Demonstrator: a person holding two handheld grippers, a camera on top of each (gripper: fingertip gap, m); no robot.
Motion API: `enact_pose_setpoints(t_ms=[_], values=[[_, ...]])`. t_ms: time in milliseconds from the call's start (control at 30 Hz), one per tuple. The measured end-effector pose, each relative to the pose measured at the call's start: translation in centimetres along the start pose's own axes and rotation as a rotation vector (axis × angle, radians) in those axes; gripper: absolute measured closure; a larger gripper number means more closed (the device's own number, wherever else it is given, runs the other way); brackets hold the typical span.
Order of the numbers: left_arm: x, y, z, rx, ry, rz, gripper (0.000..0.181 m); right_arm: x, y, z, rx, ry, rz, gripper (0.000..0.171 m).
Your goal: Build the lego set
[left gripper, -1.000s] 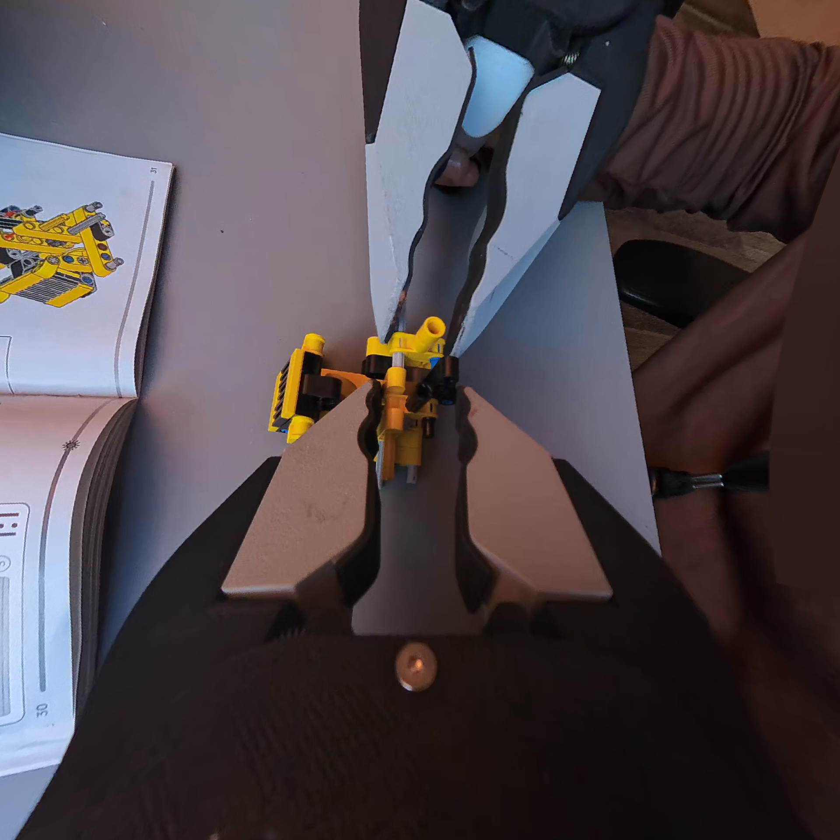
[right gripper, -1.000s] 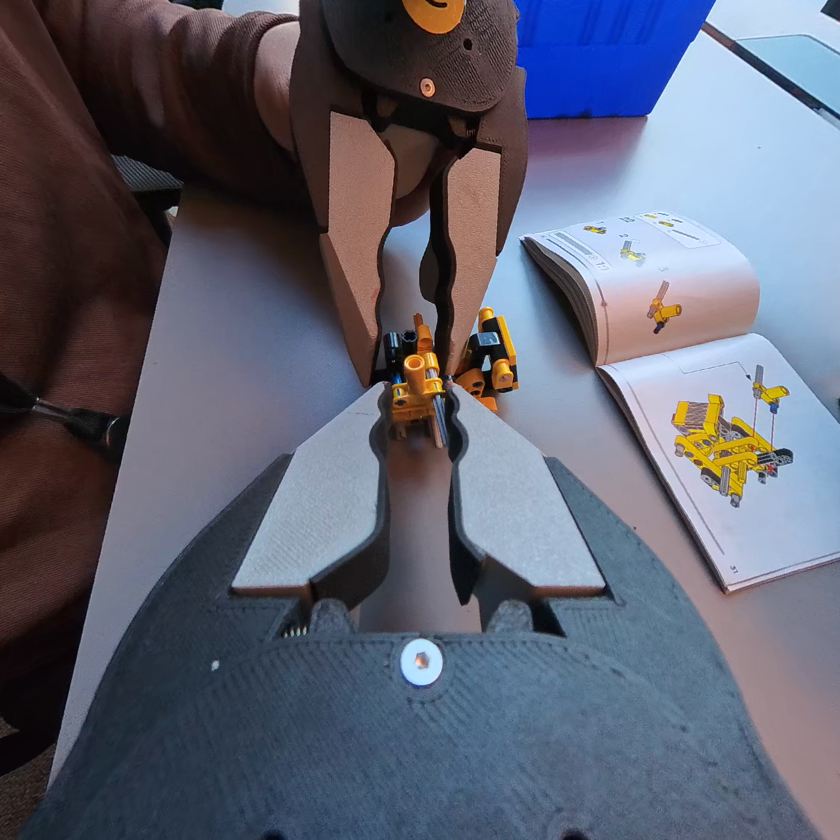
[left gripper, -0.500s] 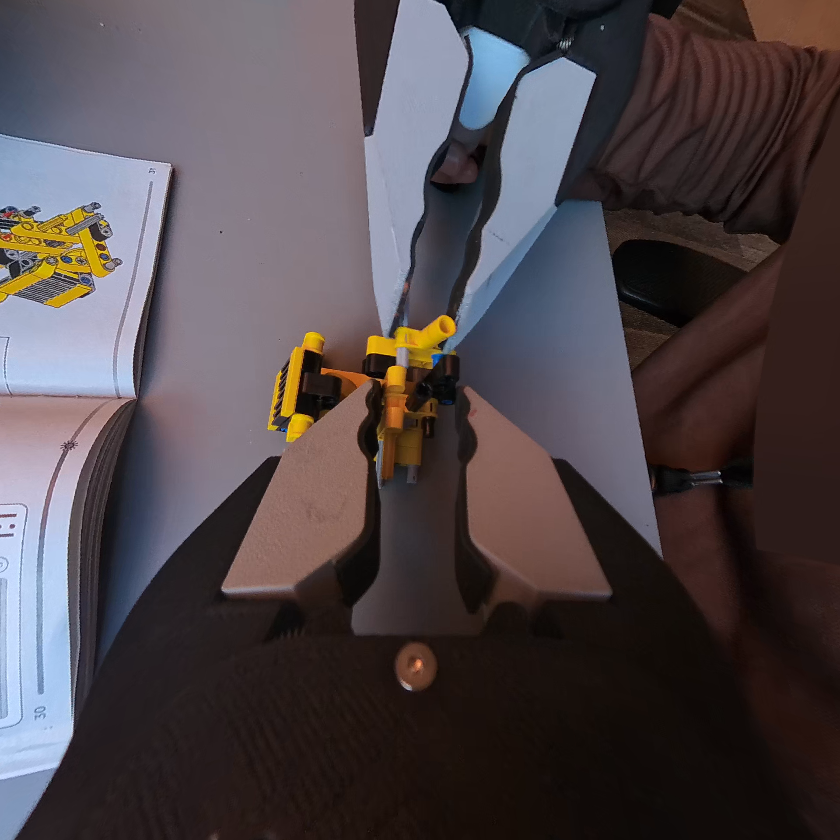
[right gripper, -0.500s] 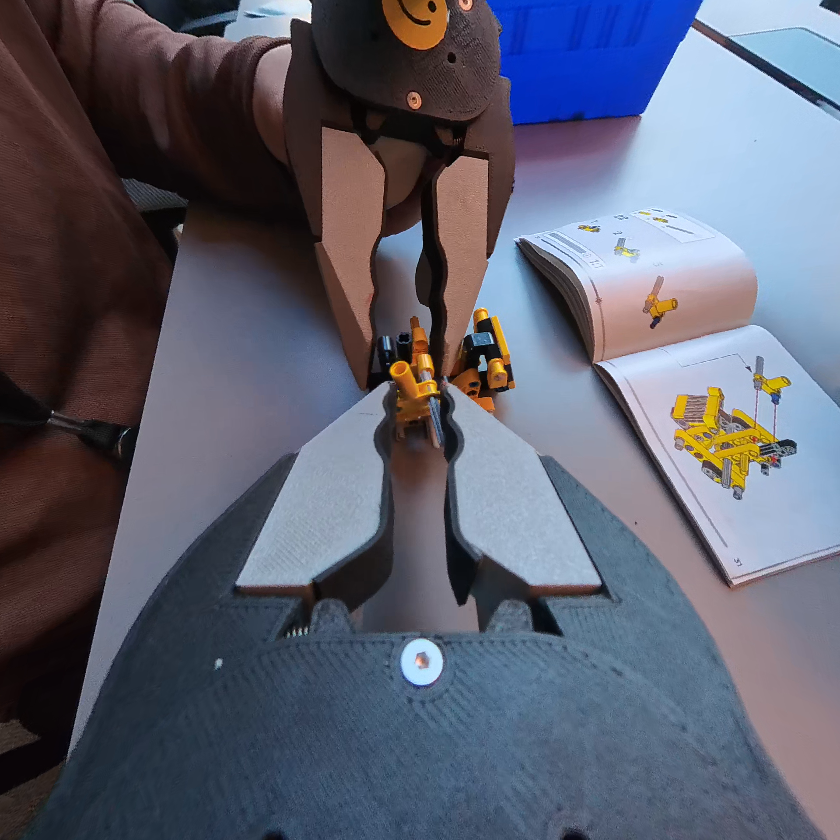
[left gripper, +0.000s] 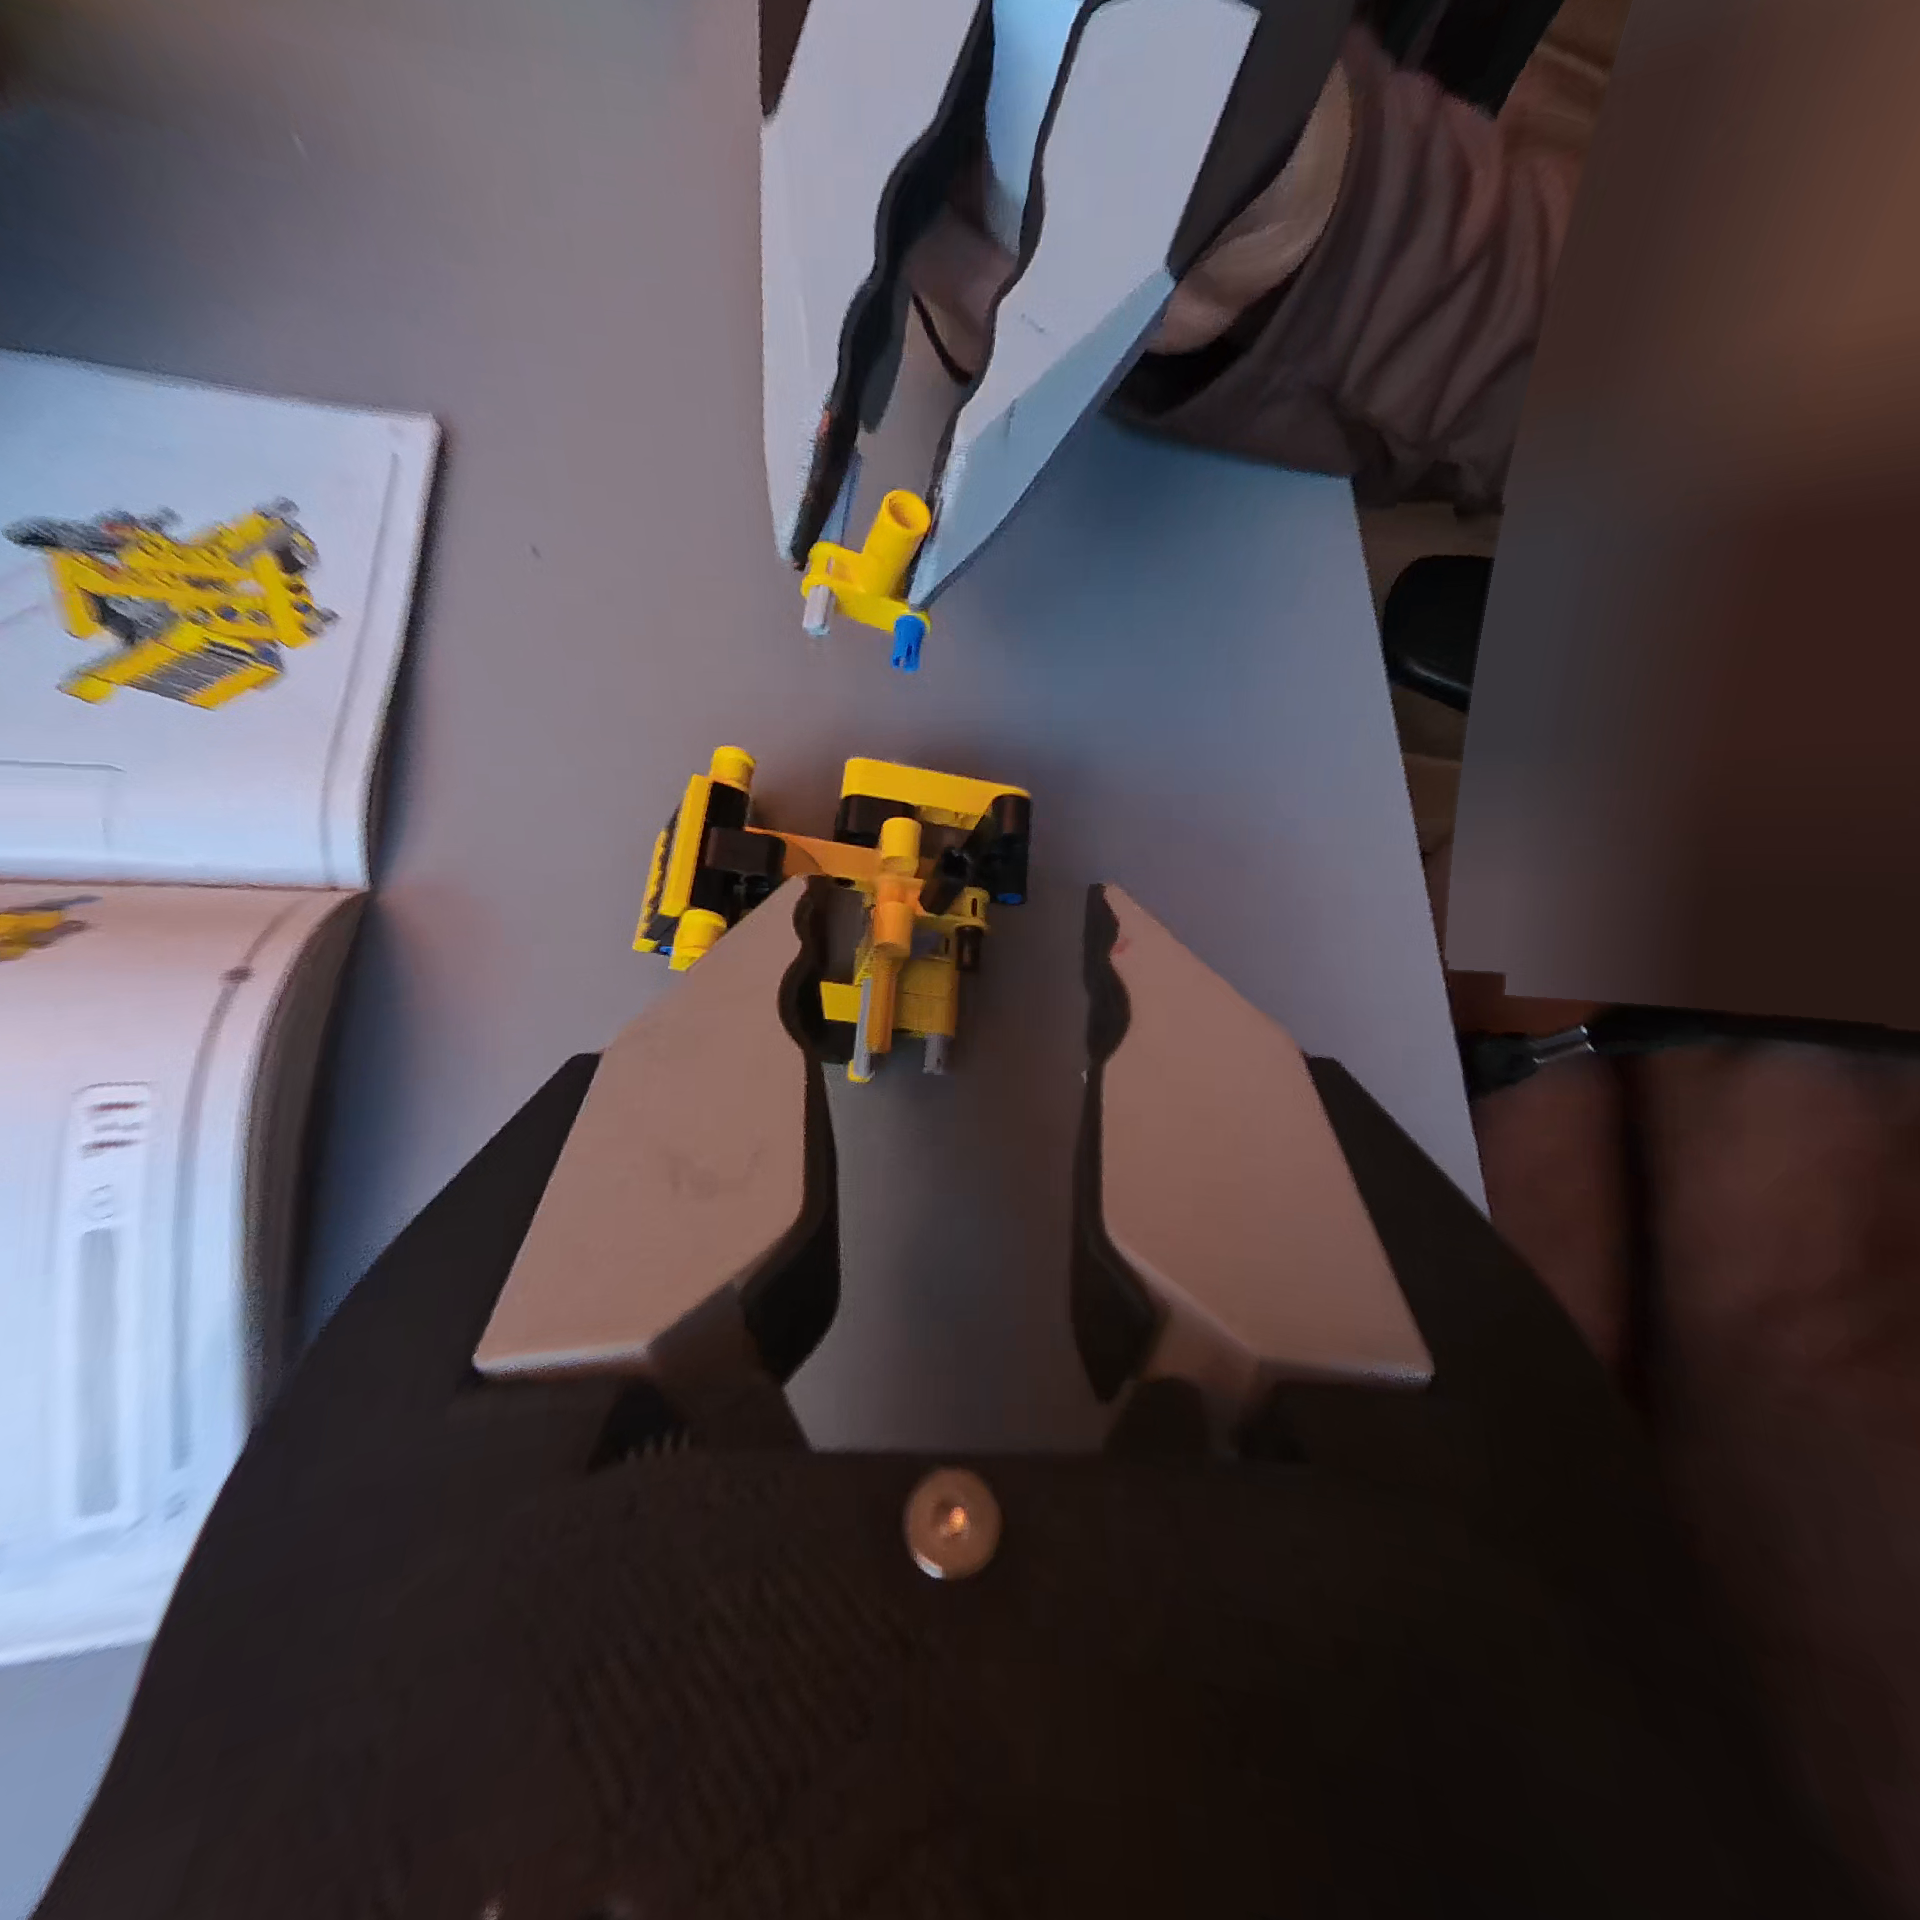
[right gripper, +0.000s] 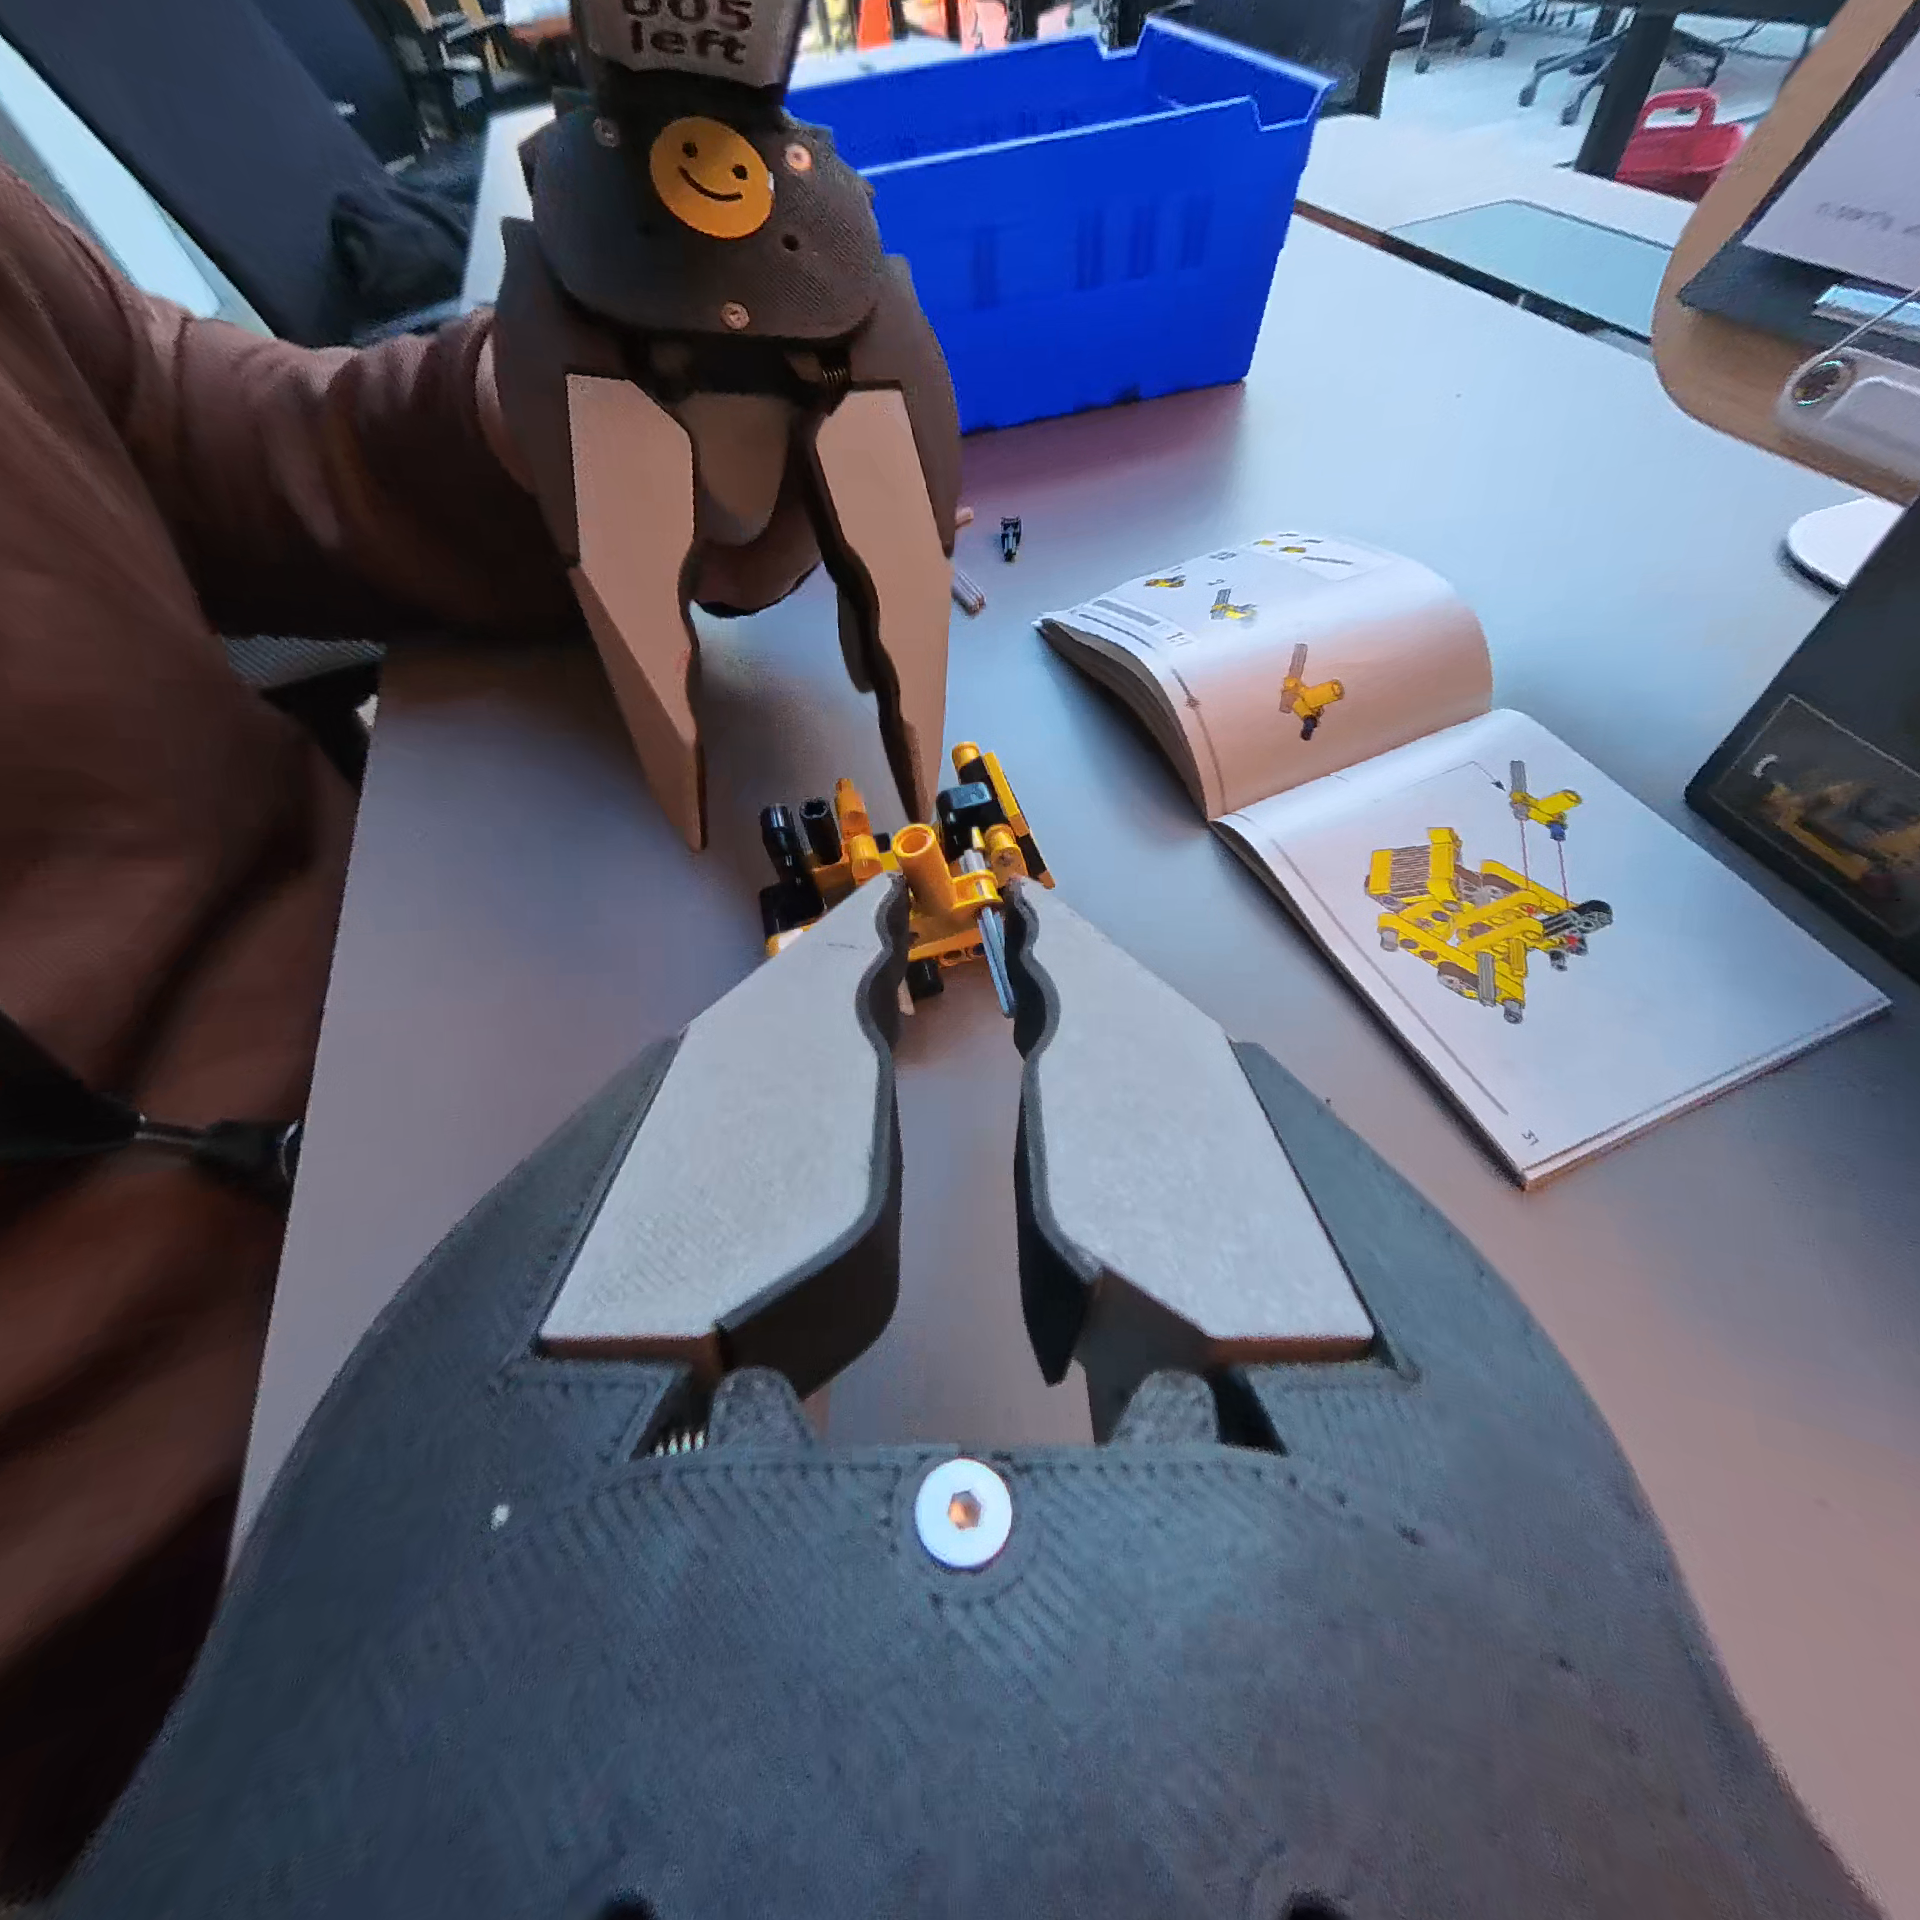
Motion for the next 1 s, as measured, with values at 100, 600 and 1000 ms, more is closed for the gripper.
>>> enact_pose_setpoints(t_ms=[100,600,1000], values=[[0.6,-0.2,1.3,0.019,-0.047,-0.044,0.134,0.1,-0.1,0.4,-0.012,-0.019,-0.024,0.157],[1.1,-0.8,2.2,0.015,-0.147,-0.116,0.167,0.3,0.1,0.5,0.037,-0.053,-0.036,0.157],[1.9,-0.5,1.7,-0.192,-0.240,0.233,0.170,2.2,3.2,-0.3,0.050,-0.204,0.306,0.158]])
Point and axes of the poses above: each gripper's, where its closed fingertips meet, z back along the fingers, x out of its top, y = z × x across the jaws, the point moved 9 cm from there along z, back along the fingers, and after that the axes turned 8 degrees about -y, right-handed, at the moved point
